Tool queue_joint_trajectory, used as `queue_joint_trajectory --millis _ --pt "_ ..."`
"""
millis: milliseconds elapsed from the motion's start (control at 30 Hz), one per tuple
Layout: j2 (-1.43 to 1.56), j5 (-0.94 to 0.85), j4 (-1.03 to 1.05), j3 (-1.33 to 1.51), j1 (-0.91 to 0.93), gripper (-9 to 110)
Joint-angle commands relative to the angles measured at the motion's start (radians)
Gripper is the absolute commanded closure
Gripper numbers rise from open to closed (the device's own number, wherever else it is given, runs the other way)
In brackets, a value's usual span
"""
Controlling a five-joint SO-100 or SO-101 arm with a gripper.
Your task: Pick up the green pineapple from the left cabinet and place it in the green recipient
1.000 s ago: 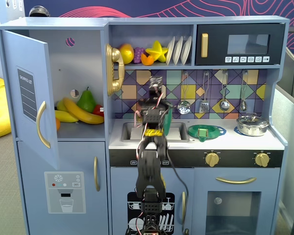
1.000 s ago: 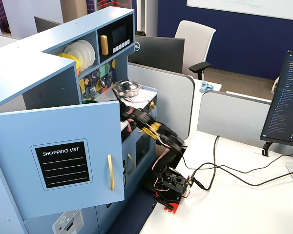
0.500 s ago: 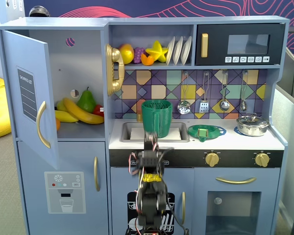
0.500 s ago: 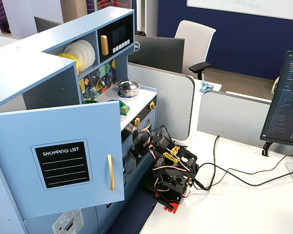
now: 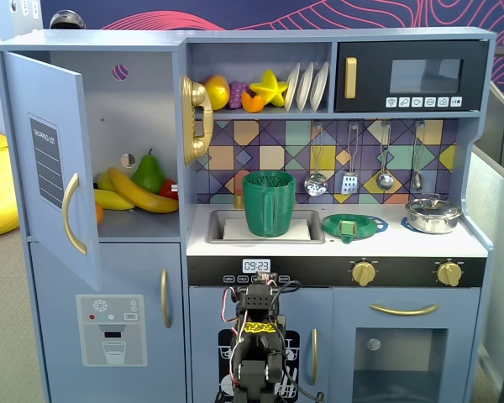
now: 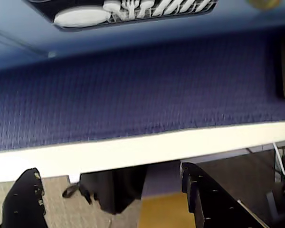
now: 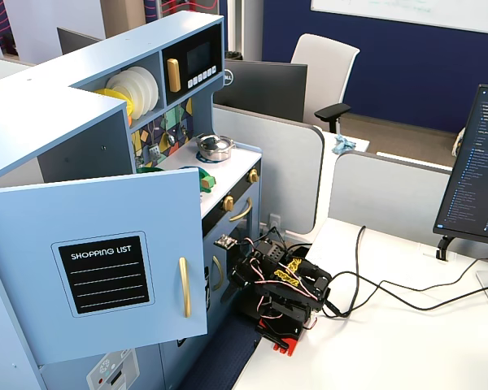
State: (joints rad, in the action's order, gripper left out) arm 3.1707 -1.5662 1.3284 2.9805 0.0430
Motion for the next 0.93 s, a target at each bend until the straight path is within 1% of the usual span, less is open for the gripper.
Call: queue_joint_trajectory --millis 0,33,67,233,300,367,467,633,900 --pt "0.006 0.002 0.048 0.015 0.012 93" --pt "0.006 0.018 0.049 0.015 0.009 100" --pt "0.006 0.021 0.054 0.015 0.008 101" --pt "0.008 0.015 0.107 0.015 -0.025 101" --pt "0.008 -0.074 0.184 0.015 -0.067 100" --pt "0.008 -0.023 0.196 0.015 -0.092 98" --pt "0.008 0.037 0.204 0.015 -0.072 95" --pt "0.008 0.054 0.204 0.015 -0.020 95" --pt "0.008 0.054 0.204 0.015 -0.017 95"
